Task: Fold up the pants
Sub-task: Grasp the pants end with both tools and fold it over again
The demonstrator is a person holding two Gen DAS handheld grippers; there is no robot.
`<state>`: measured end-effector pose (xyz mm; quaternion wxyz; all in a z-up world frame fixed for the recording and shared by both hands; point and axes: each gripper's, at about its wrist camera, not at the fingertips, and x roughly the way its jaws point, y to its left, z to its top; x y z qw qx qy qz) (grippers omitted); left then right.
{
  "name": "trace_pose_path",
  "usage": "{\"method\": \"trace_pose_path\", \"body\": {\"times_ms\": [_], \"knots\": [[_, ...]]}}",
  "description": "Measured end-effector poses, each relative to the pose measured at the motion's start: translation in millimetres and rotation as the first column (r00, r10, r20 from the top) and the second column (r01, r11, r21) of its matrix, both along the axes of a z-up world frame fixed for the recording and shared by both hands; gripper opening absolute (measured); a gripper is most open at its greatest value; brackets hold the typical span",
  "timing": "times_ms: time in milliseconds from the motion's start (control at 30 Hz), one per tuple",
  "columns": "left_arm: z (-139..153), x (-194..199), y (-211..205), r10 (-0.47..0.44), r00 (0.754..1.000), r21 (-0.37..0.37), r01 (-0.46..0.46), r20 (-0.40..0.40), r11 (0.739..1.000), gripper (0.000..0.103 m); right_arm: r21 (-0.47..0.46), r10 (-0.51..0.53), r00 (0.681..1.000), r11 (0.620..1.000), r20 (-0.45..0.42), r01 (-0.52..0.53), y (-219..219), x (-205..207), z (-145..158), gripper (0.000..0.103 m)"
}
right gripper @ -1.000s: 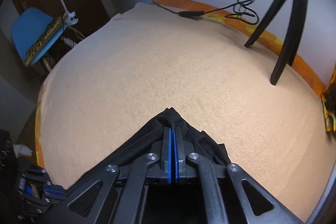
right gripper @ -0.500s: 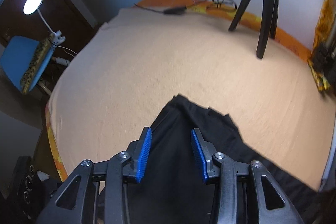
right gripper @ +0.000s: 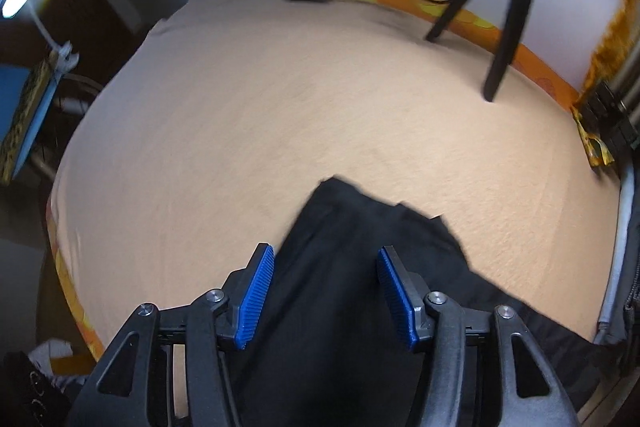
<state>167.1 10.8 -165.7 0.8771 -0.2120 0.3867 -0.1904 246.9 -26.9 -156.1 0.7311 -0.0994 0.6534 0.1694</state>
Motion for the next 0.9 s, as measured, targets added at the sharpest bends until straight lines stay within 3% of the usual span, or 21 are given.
{"method": "trace_pose_path", "body": {"times_ms": [233, 367, 433, 633, 900], "knots": [[2.8, -1.2, -7.4, -0.009, 1.000, 0.016, 0.009, 0.014, 1.000, 0.006, -0.107, 0.021, 0.999, 0.994, -0.041, -0.026, 25.7, -13.0, -17.5, 0.056], [3.4, -0.7, -9.8, -0.001, 1.000, 0.033, 0.000, 0.015, 0.999, 0.006, -0.148, 0.040, 0.997, 0.988, -0.060, -0.048, 31.1, -17.5, -30.8, 0.035], [4.5, -1.1, -10.9, 0.000, 1.000, 0.046, -0.001, 0.017, 0.999, 0.007, -0.137, 0.040, 0.997, 0.989, -0.062, -0.048, 28.5, -18.6, -31.2, 0.025], [2.8, 0.0, -21.8, 0.023, 1.000, 0.133, -0.022, -0.005, 0.991, 0.036, -0.080, 0.012, 0.999, 0.997, -0.044, -0.015, 16.9, -23.4, -21.6, 0.007], [0.3, 5.0, -29.7, 0.010, 1.000, 0.113, -0.009, -0.008, 0.994, 0.034, 0.031, -0.050, 0.999, 0.998, 0.006, 0.050, -8.5, -30.7, 9.1, 0.002]]}}
